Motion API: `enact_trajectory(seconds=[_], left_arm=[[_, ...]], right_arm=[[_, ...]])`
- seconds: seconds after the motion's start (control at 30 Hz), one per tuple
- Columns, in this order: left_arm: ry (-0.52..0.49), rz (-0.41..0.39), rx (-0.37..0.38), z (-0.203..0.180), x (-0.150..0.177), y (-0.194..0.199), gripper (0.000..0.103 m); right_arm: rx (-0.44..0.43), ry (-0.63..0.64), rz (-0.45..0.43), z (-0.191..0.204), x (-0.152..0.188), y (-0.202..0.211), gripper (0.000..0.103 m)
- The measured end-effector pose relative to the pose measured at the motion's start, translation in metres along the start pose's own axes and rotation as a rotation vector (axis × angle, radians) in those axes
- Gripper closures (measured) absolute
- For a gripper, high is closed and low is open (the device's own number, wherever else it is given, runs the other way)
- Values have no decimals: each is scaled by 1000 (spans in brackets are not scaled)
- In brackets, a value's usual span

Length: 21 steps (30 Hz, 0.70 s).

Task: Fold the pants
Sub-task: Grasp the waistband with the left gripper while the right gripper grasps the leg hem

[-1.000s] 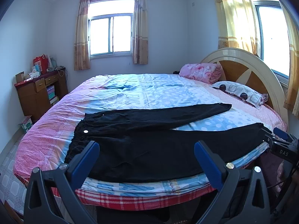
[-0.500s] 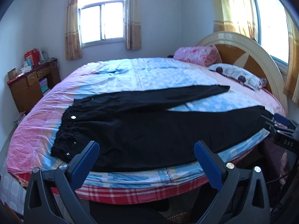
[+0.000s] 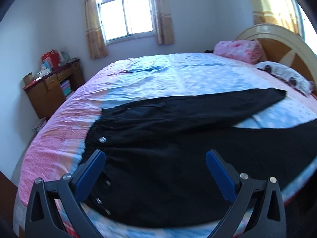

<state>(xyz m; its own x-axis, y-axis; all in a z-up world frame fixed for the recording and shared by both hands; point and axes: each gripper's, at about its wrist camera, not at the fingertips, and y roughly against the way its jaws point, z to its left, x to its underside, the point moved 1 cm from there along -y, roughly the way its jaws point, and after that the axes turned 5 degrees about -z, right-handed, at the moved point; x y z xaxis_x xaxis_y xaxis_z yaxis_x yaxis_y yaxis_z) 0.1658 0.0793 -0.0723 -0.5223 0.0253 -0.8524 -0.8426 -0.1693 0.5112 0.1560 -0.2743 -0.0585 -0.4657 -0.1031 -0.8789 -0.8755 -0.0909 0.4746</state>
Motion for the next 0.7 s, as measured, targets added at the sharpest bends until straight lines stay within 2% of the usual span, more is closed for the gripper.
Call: enact_trajectory(seconds=[0.13, 0.47, 0.7], left_arm=[[2, 33, -46, 21, -13, -36, 0], [-1, 125, -120, 68, -42, -124, 0], [22, 202, -128, 97, -56, -184, 0]], right_arm=[[48, 50, 34, -7, -21, -38, 1], [81, 81, 149, -24, -66, -149, 1], [97, 98, 216, -34, -85, -217, 1]])
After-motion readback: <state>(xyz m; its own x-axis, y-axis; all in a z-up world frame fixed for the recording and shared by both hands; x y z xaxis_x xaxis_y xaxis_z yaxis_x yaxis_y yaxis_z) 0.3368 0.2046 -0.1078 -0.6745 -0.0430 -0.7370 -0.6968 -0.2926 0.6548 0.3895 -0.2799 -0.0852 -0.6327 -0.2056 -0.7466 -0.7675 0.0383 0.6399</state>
